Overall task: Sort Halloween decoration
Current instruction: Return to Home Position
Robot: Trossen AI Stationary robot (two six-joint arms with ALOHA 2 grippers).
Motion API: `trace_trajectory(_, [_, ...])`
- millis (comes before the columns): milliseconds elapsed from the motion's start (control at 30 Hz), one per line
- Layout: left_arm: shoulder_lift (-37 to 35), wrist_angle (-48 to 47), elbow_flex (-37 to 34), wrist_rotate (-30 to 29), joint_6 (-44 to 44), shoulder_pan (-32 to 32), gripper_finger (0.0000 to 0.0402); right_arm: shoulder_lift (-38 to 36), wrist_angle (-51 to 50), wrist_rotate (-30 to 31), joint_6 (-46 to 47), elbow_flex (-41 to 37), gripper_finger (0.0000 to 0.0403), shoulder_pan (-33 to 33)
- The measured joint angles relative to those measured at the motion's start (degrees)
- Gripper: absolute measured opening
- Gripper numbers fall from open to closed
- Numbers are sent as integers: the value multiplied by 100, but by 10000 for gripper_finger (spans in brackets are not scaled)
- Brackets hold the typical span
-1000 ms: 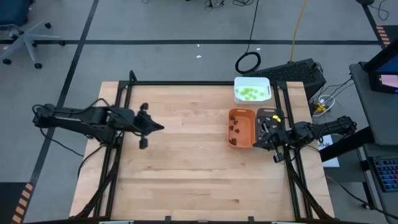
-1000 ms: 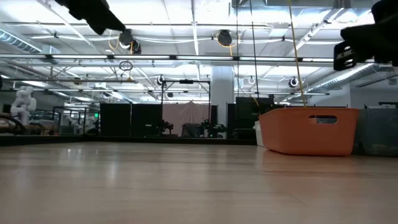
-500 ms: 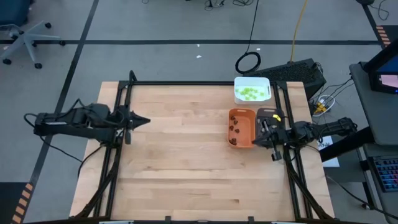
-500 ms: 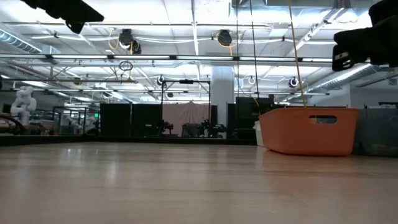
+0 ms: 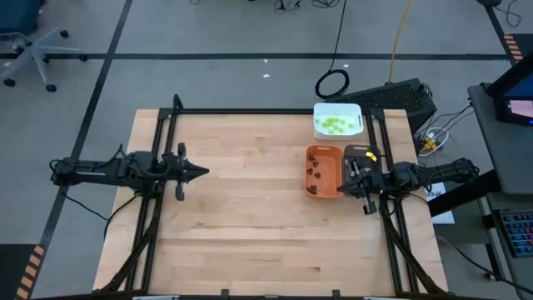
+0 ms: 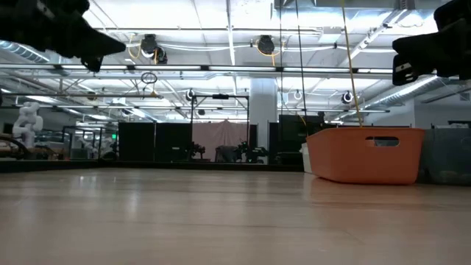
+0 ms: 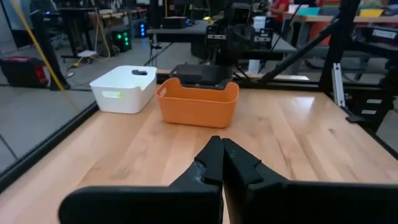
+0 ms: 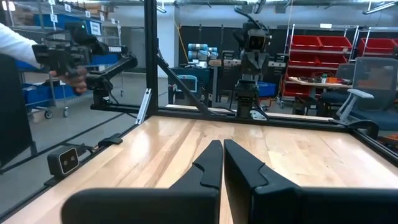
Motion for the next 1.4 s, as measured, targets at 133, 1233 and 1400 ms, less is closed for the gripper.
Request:
trace_trajectory(133, [-293, 348, -464, 102, 0, 0, 0, 0, 3, 0, 63, -2, 0, 0])
trace_trajectory(1233, [-1457, 864, -1480, 697, 2, 0, 0, -13, 9, -1, 21, -2, 0, -289])
trace_trajectory(1400, [-1457, 861, -1480, 694, 0, 0, 0, -13, 9, -181, 28, -2, 0, -579])
